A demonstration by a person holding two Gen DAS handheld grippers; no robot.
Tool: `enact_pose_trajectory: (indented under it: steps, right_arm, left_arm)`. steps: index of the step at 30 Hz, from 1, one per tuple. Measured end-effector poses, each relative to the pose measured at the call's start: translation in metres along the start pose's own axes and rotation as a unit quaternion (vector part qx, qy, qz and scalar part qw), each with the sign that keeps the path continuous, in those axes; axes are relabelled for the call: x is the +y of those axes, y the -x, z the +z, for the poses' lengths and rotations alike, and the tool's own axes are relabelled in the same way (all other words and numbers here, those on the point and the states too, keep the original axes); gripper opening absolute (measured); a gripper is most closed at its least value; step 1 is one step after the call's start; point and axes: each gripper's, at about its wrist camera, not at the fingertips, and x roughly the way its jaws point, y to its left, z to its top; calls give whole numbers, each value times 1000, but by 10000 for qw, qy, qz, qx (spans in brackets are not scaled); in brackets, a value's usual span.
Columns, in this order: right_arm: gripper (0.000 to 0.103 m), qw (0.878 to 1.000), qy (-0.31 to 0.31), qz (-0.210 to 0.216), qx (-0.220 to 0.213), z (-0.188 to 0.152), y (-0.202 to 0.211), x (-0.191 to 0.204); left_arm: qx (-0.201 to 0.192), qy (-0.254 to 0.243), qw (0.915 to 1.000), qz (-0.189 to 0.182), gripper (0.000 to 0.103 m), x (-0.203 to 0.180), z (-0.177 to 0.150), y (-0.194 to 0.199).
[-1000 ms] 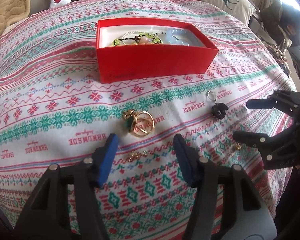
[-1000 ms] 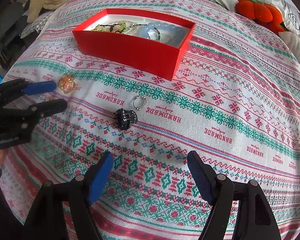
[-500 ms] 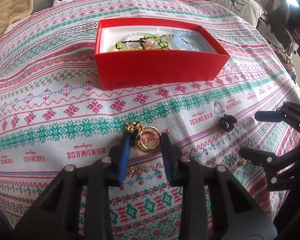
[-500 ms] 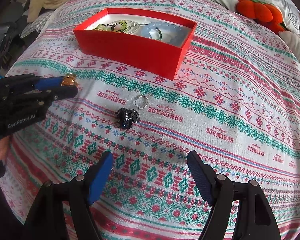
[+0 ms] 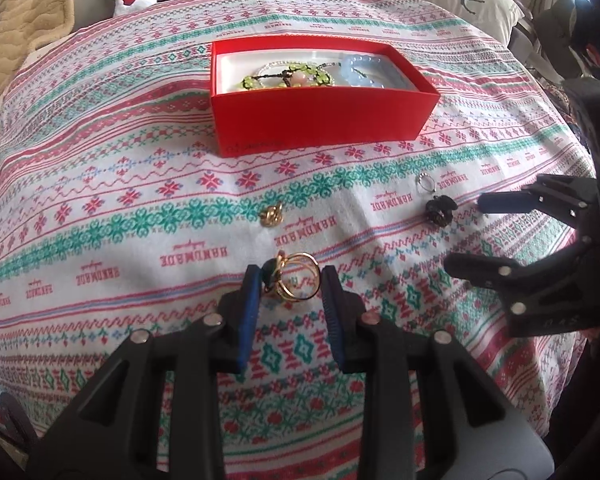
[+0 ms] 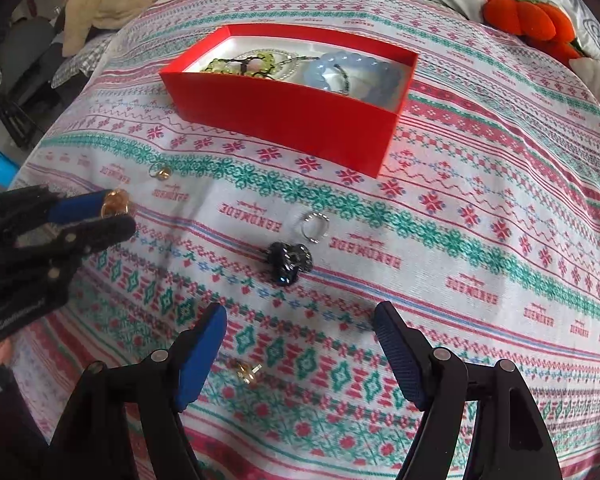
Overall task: Organize jewelry
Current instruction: 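Close the left tool on the gold green-stone ring while the right tool closes on the black charm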
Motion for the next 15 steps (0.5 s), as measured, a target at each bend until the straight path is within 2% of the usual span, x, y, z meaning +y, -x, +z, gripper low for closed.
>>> enact_pose_trajectory:
  steps: [4,10,12,15]
  right_arm:
    - [69,9999,16,-133,-32,9,-9,6]
    - [48,9994,125,-266,-181,22,-12,16]
    - [37,9993,176,-262,-201,25,-14,21]
    - [30,9992,231,-233,-214,27,-16,30]
  left_arm:
    - [-19,30,10000,-20,32,2,-5,8]
    - [-40,164,9999,-34,32,10,-6,15]
    - [-44,198,9998,-25,32,11,-6,16]
    - [-45,224,9997,-10,32,11,-6,17]
